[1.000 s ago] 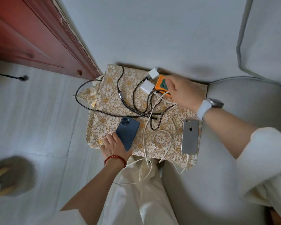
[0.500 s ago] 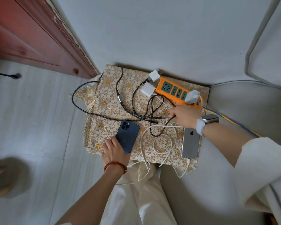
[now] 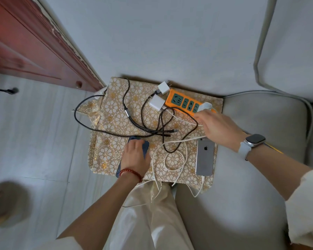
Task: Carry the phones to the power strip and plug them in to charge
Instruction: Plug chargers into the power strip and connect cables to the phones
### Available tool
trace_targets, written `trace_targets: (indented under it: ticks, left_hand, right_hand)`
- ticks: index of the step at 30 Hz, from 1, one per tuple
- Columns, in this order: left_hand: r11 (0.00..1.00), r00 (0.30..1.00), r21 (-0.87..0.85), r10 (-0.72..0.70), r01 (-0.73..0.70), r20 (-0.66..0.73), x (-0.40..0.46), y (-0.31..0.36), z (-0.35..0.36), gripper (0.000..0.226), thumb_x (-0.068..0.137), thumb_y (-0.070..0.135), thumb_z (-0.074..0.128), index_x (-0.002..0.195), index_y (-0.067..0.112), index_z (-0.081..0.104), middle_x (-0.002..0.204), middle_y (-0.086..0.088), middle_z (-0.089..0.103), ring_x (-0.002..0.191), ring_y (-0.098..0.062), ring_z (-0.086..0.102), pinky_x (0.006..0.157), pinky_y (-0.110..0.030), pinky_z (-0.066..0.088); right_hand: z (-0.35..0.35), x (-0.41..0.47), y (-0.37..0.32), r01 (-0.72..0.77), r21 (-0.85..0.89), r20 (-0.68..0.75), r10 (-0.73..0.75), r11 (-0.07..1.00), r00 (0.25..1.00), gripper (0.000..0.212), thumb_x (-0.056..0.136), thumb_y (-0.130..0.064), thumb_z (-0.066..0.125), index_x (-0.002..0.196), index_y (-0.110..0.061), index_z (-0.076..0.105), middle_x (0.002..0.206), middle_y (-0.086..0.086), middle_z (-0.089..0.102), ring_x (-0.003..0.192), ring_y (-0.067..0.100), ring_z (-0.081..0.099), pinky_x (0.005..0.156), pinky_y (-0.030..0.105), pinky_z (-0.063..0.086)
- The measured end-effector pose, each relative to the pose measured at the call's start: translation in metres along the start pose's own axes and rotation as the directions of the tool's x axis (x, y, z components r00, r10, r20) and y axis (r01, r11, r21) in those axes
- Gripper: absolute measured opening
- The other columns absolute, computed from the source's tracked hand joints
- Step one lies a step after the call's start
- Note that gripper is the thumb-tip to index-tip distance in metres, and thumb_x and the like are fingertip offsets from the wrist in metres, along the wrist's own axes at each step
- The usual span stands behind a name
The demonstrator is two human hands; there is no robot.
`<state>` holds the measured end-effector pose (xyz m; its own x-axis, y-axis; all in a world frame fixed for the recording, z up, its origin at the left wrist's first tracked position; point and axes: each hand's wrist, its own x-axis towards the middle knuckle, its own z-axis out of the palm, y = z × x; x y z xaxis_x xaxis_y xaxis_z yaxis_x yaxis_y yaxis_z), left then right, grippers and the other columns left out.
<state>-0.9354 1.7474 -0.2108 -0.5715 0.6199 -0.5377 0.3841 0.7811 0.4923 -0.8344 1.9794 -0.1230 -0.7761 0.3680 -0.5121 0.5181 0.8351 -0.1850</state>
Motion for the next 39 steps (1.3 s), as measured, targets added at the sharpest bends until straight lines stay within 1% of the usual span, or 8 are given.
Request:
trace_targets:
  ticks: [7, 12, 16, 21, 26, 31, 35, 39]
  left_hand:
    - [0.944, 0.903, -0.042, 0.327, -0.328, 0.278, 0.016, 0.064, 0.017, 0.051, 0.091, 0.031, 0.044, 0.139, 0.025, 0.027, 0.135, -0.001, 0.048, 0.128, -0.021, 0.034, 0.107, -0.048, 0.031]
    - [0.892, 0.918, -0.256, 0.395, -0.373, 0.038, 0.011, 0.075, 0.004, 0.028, 0.093, 0.026, 0.045, 0.113, 0.014, 0.061, 0.098, -0.006, 0.061, 0.082, -0.019, 0.056, 0.071, -0.033, 0.05]
    - [0.91, 0.924, -0.234, 0.37, -0.342, 0.091, 0.011, 0.052, -0.014, 0.025, 0.093, 0.023, 0.043, 0.098, 0.008, 0.063, 0.084, -0.003, 0.056, 0.072, -0.016, 0.048, 0.067, -0.035, 0.048]
    - [0.932, 0.915, -0.177, 0.348, -0.316, 0.203, 0.015, 0.025, -0.023, 0.023, 0.092, 0.024, 0.046, 0.088, 0.007, 0.061, 0.087, -0.002, 0.053, 0.08, -0.015, 0.048, 0.075, -0.038, 0.047]
    - [0.931, 0.878, -0.091, 0.364, -0.353, 0.31, 0.007, 0.018, -0.022, 0.031, 0.09, 0.036, 0.04, 0.102, 0.018, 0.063, 0.1, 0.007, 0.06, 0.096, -0.01, 0.049, 0.078, -0.026, 0.038]
    - [0.947, 0.886, -0.065, 0.317, -0.314, 0.339, 0.002, 0.018, -0.023, 0.037, 0.09, 0.039, 0.034, 0.107, 0.021, 0.061, 0.098, 0.006, 0.059, 0.098, -0.014, 0.05, 0.08, -0.03, 0.038]
    - [0.961, 0.85, -0.028, 0.256, -0.274, 0.461, 0.009, 0.02, -0.025, 0.037, 0.09, 0.036, 0.033, 0.114, 0.027, 0.059, 0.114, 0.004, 0.059, 0.106, -0.016, 0.053, 0.09, -0.037, 0.044]
    - [0.977, 0.878, -0.194, 0.165, -0.084, 0.45, 0.018, 0.037, -0.031, 0.034, 0.09, 0.023, 0.04, 0.119, 0.022, 0.057, 0.123, -0.004, 0.06, 0.112, -0.022, 0.054, 0.097, -0.041, 0.045]
  right_hand:
    - [0.007, -0.01, 0.007, 0.21, -0.047, 0.046, -0.208, 0.977, 0.977, 0.023, 0.088, -0.019, 0.042, 0.091, -0.019, 0.064, 0.082, -0.001, 0.068, 0.082, 0.018, 0.059, 0.082, 0.026, 0.03]
    - [0.008, -0.021, 0.021, 0.208, 0.126, -0.169, -0.186, 0.97, 0.968, 0.016, 0.084, -0.008, 0.051, 0.084, -0.009, 0.067, 0.079, 0.005, 0.07, 0.077, 0.025, 0.061, 0.083, 0.04, 0.045]
    - [0.01, -0.025, 0.024, 0.155, 0.141, -0.28, -0.11, 0.978, 0.954, 0.016, 0.083, -0.001, 0.055, 0.09, -0.007, 0.068, 0.082, 0.009, 0.072, 0.075, 0.028, 0.063, 0.074, 0.04, 0.048]
    - [0.019, -0.014, 0.022, -0.09, 0.0, -0.022, 0.09, 0.996, 0.996, 0.029, 0.095, -0.02, 0.035, 0.108, -0.011, 0.06, 0.078, 0.011, 0.066, 0.068, 0.029, 0.059, 0.059, 0.033, 0.042]
    - [0.031, 0.012, 0.006, -0.262, 0.036, 0.404, 0.226, 0.965, 0.887, 0.039, 0.096, -0.024, 0.034, 0.061, -0.01, 0.039, 0.056, 0.001, 0.037, 0.059, 0.021, 0.047, 0.053, 0.027, 0.034]
    - [0.037, 0.02, 0.003, -0.534, 0.49, 0.312, 0.434, 0.689, 0.845, 0.031, 0.088, -0.006, 0.042, 0.057, -0.002, 0.044, 0.059, 0.013, 0.039, 0.056, 0.022, 0.038, 0.054, 0.026, 0.027]
    - [0.013, 0.01, 0.004, -0.363, 0.841, 0.093, 0.553, 0.401, 0.828, 0.023, 0.091, -0.004, 0.04, 0.101, 0.003, 0.06, 0.066, 0.009, 0.054, 0.058, 0.022, 0.053, 0.062, 0.042, 0.051]
    - [-0.017, -0.005, -0.004, -0.121, 0.961, 0.034, 0.329, 0.247, 0.944, 0.021, 0.093, -0.001, 0.037, 0.102, -0.006, 0.055, 0.065, 0.001, 0.058, 0.05, 0.008, 0.055, 0.054, 0.022, 0.054]
